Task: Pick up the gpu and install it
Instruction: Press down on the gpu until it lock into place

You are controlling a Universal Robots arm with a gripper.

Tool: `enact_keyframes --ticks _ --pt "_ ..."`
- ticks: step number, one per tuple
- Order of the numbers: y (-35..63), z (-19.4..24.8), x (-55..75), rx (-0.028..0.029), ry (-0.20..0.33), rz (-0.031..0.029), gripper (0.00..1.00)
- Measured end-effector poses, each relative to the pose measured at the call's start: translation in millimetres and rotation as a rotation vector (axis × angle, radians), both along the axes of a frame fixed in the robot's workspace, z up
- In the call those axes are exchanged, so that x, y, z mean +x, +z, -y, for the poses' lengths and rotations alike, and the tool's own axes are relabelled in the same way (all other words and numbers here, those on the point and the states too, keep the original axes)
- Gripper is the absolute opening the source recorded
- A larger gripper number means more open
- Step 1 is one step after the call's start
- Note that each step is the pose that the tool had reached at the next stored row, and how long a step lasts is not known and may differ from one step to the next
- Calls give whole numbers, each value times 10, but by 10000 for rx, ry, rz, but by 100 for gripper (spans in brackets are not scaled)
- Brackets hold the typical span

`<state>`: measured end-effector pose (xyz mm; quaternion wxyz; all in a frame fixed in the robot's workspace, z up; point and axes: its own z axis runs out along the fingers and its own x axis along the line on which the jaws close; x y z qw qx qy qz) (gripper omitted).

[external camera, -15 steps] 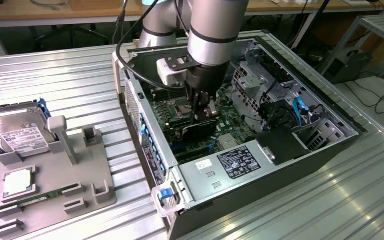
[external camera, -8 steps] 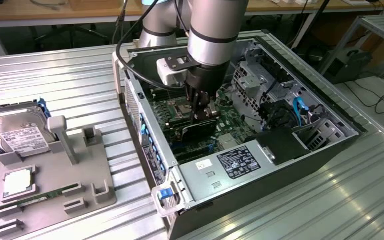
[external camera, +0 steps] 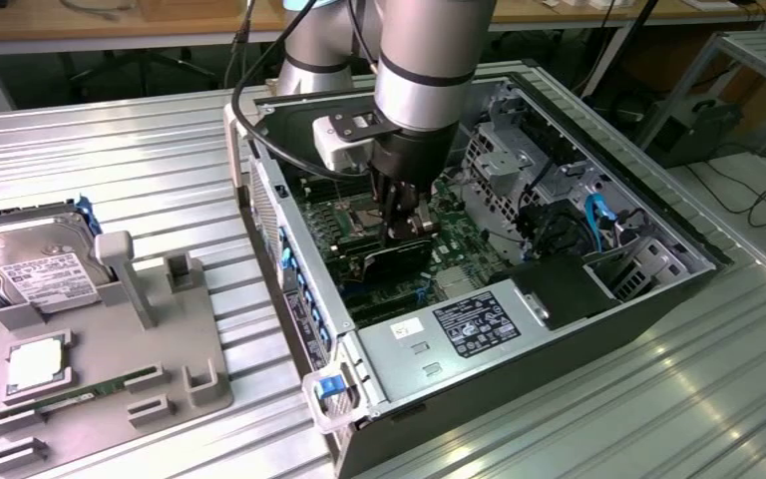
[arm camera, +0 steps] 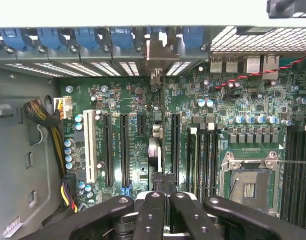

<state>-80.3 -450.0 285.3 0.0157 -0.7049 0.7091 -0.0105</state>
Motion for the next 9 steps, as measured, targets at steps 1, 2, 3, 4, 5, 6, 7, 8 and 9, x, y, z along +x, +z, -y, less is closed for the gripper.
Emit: enact_keyframes --ticks 1,2,3,4,5,6,7,8,9 --pt "0 0 0 0 -1 0 11" --pt "0 0 0 0 0 0 11" --pt "0 0 -3 -1 -1 0 11" --pt "1 1 -26 -3 -1 -1 11" --pt "1 1 -66 -2 0 0 11" --pt "1 0 -110 -2 0 0 11" --pt "1 0 -153 -3 0 -1 11" --pt "-1 -1 -164 -2 -1 0 11" --pt "-3 -2 -176 -2 0 -1 11"
